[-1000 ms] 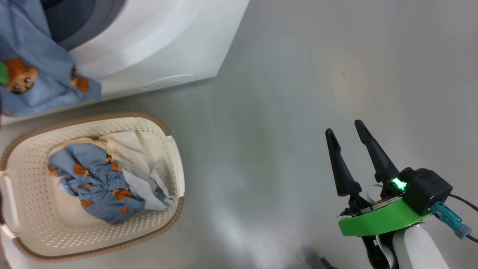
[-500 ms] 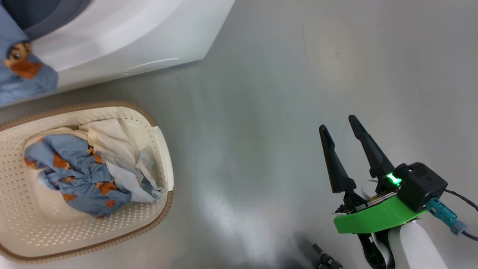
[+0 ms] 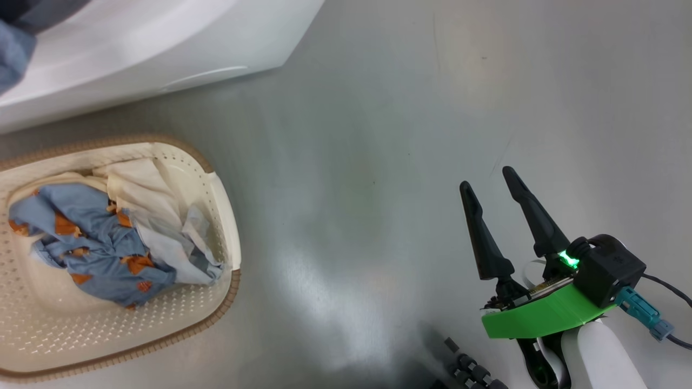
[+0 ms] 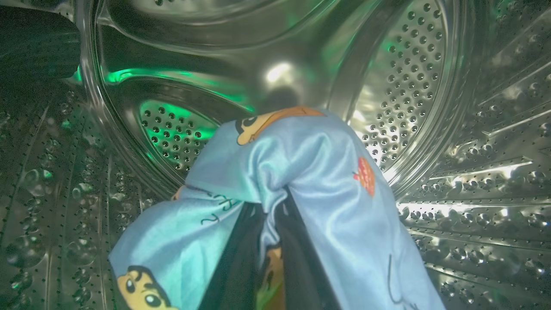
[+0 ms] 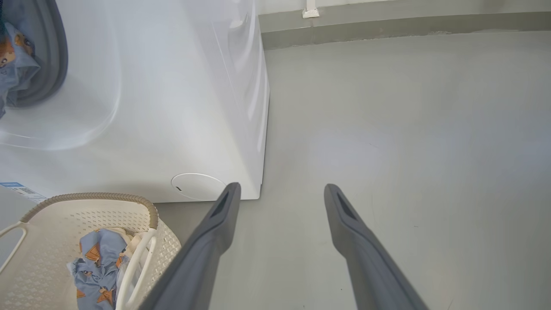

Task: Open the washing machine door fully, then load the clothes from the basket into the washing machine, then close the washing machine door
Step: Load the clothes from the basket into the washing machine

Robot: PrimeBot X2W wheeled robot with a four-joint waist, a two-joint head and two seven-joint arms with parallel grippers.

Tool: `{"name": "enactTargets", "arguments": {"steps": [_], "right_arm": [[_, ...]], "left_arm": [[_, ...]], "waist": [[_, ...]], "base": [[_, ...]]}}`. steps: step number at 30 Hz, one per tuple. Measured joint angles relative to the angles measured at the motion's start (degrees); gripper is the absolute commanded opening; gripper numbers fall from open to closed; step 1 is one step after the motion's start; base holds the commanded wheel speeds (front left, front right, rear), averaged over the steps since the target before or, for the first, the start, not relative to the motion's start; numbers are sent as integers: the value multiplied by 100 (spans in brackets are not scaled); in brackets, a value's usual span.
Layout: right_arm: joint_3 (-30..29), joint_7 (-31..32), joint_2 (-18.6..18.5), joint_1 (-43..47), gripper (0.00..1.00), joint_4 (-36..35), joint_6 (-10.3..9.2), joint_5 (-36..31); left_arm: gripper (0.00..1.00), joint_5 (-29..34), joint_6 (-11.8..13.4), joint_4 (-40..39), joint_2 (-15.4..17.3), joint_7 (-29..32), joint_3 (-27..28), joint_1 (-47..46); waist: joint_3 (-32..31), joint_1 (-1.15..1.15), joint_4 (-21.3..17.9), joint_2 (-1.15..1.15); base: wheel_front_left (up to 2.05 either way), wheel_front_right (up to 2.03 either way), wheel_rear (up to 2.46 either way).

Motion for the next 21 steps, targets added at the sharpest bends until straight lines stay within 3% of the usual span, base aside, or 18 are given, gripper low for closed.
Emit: {"name": "enactTargets", "arguments": {"steps": [14, 21], "right_arm": [[154, 0, 1, -24, 100, 11, 0, 0], [156, 0, 2, -22, 100, 30, 0, 0]], "left_arm": [[0, 166, 127, -431, 93, -4, -180, -59], [0, 165, 163, 364, 110, -4, -294, -115]], "waist": [[126, 0, -56, 0], [102, 0, -88, 0]], "base": [[0, 0, 0], [0, 0, 0]]}}
